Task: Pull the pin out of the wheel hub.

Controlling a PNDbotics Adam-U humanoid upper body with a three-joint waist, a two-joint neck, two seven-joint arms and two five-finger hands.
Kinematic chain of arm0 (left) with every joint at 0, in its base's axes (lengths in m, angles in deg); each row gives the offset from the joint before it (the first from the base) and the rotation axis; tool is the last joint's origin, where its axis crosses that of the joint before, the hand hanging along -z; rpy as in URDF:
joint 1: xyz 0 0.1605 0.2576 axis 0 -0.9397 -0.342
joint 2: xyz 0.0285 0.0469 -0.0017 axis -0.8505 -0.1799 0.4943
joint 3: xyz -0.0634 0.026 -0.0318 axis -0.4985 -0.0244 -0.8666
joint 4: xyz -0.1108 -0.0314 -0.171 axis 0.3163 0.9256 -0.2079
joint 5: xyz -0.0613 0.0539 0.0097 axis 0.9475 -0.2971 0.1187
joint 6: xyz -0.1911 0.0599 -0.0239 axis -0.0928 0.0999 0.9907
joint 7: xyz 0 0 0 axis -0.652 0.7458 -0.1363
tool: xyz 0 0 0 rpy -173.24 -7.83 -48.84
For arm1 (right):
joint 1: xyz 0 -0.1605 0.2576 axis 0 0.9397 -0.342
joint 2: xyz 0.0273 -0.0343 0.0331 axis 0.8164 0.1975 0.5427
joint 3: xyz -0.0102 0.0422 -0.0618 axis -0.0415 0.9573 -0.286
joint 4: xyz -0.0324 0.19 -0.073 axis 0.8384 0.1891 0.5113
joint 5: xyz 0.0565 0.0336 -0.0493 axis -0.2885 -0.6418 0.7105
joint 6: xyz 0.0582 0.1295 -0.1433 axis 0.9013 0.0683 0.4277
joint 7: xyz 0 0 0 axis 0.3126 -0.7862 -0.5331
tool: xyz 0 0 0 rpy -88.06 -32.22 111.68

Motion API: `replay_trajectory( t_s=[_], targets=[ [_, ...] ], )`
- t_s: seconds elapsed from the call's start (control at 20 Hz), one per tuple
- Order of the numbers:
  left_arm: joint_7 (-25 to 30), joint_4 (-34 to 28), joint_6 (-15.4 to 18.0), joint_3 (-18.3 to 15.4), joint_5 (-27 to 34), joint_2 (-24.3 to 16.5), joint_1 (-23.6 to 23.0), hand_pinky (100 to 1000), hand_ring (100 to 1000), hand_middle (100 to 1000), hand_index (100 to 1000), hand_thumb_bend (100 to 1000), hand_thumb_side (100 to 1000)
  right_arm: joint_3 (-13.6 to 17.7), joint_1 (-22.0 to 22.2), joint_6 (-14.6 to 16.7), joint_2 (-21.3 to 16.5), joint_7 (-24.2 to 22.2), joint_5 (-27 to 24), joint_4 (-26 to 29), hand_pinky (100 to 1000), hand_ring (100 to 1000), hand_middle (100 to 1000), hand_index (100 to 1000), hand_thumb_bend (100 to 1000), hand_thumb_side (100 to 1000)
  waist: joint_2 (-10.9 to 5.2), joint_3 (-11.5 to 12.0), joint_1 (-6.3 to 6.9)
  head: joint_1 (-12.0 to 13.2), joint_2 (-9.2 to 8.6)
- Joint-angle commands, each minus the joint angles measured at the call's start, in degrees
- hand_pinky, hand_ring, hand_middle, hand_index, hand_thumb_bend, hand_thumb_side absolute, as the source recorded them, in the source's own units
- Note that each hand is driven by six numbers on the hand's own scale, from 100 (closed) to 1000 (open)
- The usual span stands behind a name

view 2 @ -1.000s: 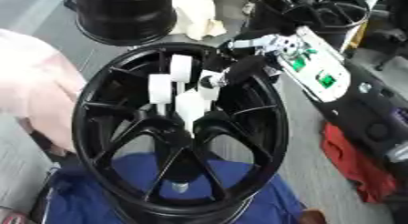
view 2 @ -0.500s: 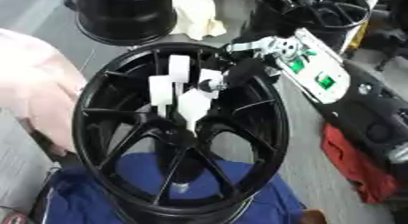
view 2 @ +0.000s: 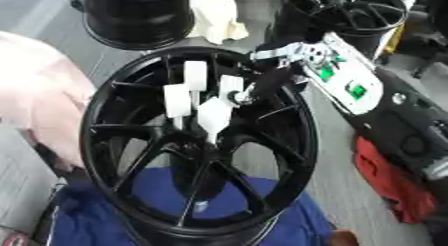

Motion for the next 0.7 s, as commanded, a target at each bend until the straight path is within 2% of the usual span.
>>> replay_trajectory(
  t_s=[0.05, 0.7],
  targets=[
    [5.67, -1.04, 5.47, -0.43, 0.05, -1.54, 0.66, 740, 608, 581, 791, 214, 723, 0.79, -1.24, 0.32, -0.78, 0.41, 0.57, 0.28, 720, 715, 626, 782, 166, 310, -0.67, 0.0, 0.37, -0.02, 0.35],
    [5.67, -1.06, 5.48, -0.43, 0.04, -1.57, 0.56, 739, 608, 581, 791, 215, 723, 1.02, -1.54, 1.87, -0.89, 10.03, -1.52, 2.73, 642, 593, 418, 523, 117, 215, -0.66, -0.03, 0.33, 0.01, 0.35]
  ],
)
